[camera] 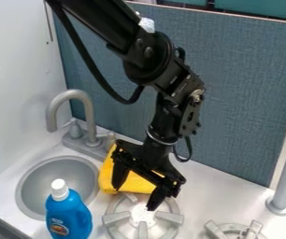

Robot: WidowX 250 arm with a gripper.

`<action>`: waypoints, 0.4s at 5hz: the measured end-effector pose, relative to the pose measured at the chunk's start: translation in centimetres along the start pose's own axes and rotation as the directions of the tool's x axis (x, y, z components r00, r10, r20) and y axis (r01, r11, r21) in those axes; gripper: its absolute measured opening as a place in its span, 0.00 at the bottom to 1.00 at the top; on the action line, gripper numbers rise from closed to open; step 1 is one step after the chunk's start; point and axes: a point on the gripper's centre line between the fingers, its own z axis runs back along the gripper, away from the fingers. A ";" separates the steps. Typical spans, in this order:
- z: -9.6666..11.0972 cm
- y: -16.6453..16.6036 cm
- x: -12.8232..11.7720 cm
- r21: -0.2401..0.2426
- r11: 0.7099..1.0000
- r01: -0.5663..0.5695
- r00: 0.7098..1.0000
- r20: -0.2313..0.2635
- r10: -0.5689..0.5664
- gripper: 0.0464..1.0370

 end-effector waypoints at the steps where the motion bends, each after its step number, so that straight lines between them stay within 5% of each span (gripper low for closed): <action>1: -0.8 0.0 -0.3 0.010 1.000 0.006 1.000 -0.028 -0.006 0.96; 2: -1.2 2.7 -1.3 0.033 0.999 -0.013 1.000 -0.025 0.014 0.96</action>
